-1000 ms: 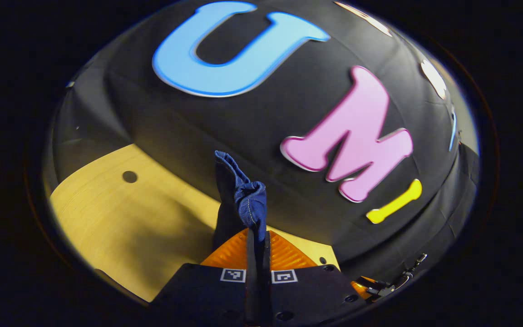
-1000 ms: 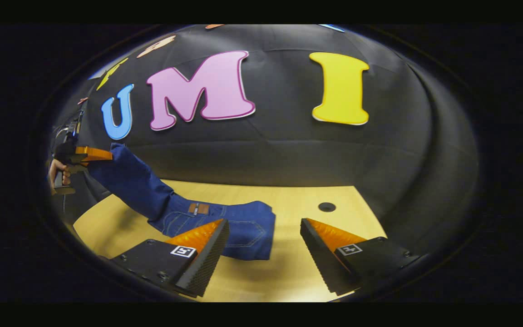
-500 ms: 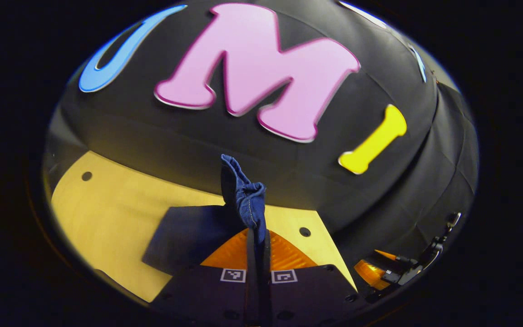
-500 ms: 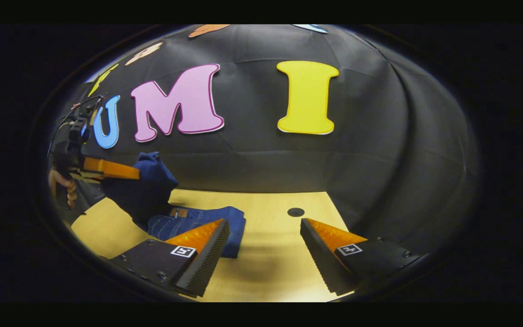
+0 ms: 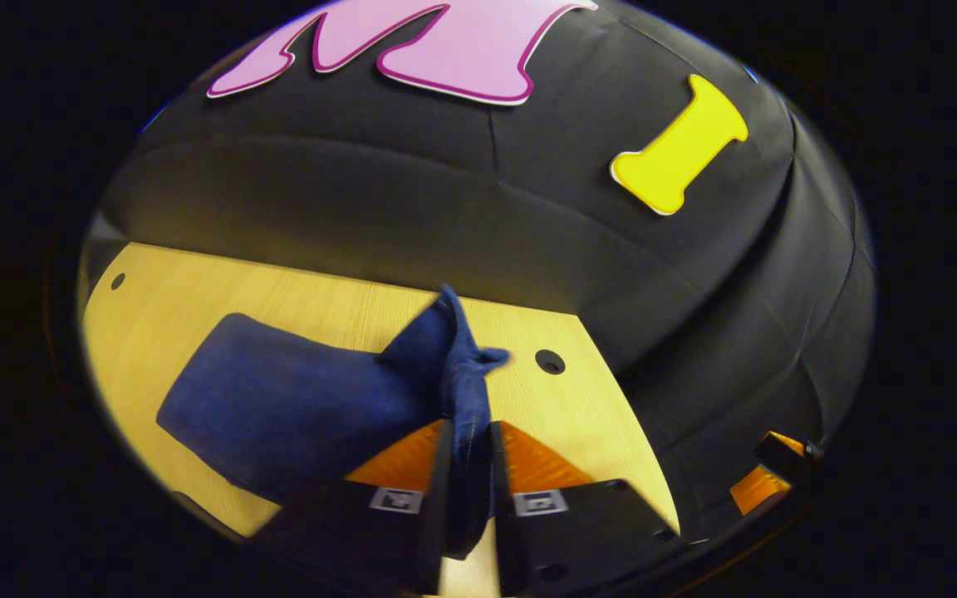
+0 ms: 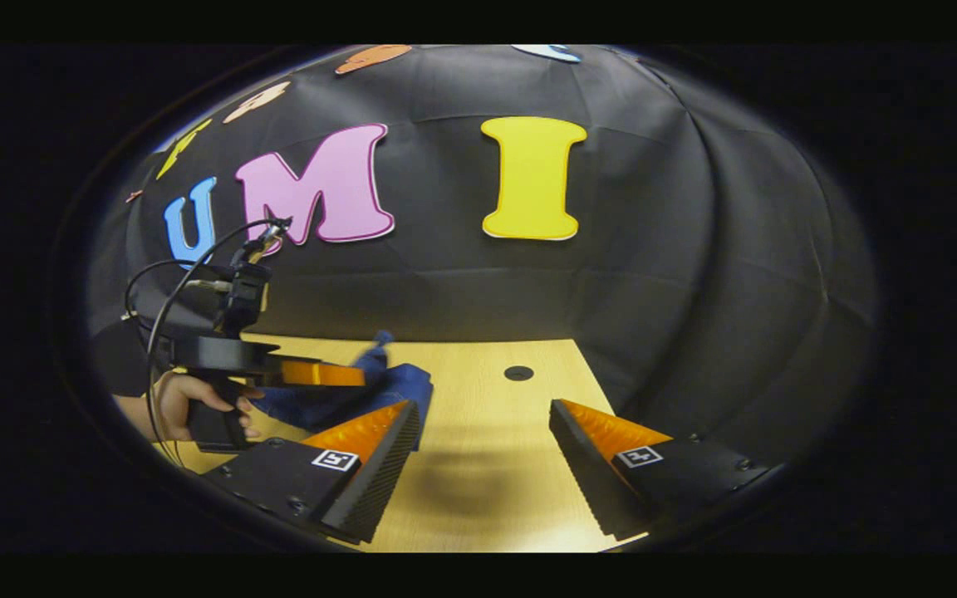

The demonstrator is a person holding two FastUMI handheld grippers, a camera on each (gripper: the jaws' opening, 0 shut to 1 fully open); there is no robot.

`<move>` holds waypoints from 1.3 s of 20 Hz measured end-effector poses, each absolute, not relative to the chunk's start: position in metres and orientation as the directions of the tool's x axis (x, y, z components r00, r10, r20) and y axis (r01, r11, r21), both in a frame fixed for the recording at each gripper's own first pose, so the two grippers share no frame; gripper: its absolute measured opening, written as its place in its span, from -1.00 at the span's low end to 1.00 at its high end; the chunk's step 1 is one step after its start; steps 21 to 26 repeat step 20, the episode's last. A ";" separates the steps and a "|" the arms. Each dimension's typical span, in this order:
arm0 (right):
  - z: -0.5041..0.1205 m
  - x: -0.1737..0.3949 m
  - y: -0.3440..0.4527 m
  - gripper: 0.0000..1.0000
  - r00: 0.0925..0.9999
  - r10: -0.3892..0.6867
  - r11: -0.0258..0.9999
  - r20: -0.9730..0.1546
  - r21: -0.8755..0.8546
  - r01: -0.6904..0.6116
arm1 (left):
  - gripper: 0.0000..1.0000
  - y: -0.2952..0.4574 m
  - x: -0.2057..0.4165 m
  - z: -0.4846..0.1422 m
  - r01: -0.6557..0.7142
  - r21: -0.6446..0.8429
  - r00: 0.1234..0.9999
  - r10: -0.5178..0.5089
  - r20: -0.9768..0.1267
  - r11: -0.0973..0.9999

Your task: Grasp the waist and the cuffs of the jeans and fold them to make the two legs overlap; first hold the waist and fold one-third of the jeans toward the cuffs, then hold the cuffs and fold the remaining one-third in the same direction to finish folding.

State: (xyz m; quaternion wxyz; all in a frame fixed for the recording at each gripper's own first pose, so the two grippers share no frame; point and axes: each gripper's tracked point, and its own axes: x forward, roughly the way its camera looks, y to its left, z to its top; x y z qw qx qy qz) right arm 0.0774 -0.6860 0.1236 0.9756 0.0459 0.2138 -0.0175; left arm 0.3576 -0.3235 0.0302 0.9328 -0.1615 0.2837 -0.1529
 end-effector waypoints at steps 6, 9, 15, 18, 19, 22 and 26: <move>0.178 0.051 -0.649 0.92 0.944 -0.013 0.997 -0.329 0.071 0.038 | 0.92 -0.237 0.301 0.105 0.199 -0.307 0.907 -0.294 -0.300 0.930; 0.231 0.030 -0.623 0.92 0.975 -0.017 0.998 -0.221 0.055 0.030 | 0.94 -0.158 0.236 0.177 0.164 -0.190 0.969 -0.194 -0.153 0.968; 0.325 -0.030 -0.551 0.94 0.999 0.047 0.983 -0.016 0.178 -0.043 | 0.93 -0.058 0.078 0.260 0.060 -0.128 0.998 -0.056 0.038 0.990; 0.320 -0.060 -0.511 0.94 0.993 0.117 0.972 -0.006 0.207 -0.113 | 0.93 -0.040 0.027 0.257 0.026 -0.122 0.998 -0.019 0.065 0.992; 0.315 -0.070 -0.504 0.94 0.992 0.124 0.976 -0.007 0.183 -0.120 | 0.93 -0.035 0.010 0.250 0.011 -0.123 0.997 -0.001 0.076 0.992; 0.309 -0.079 -0.498 0.94 0.992 0.128 0.976 -0.017 0.182 -0.123 | 0.93 -0.031 -0.002 0.246 0.003 -0.118 0.996 0.008 0.086 0.993; 0.309 -0.079 -0.498 0.94 0.992 0.128 0.976 -0.017 0.182 -0.123 | 0.93 -0.031 -0.002 0.246 0.003 -0.118 0.996 0.008 0.086 0.993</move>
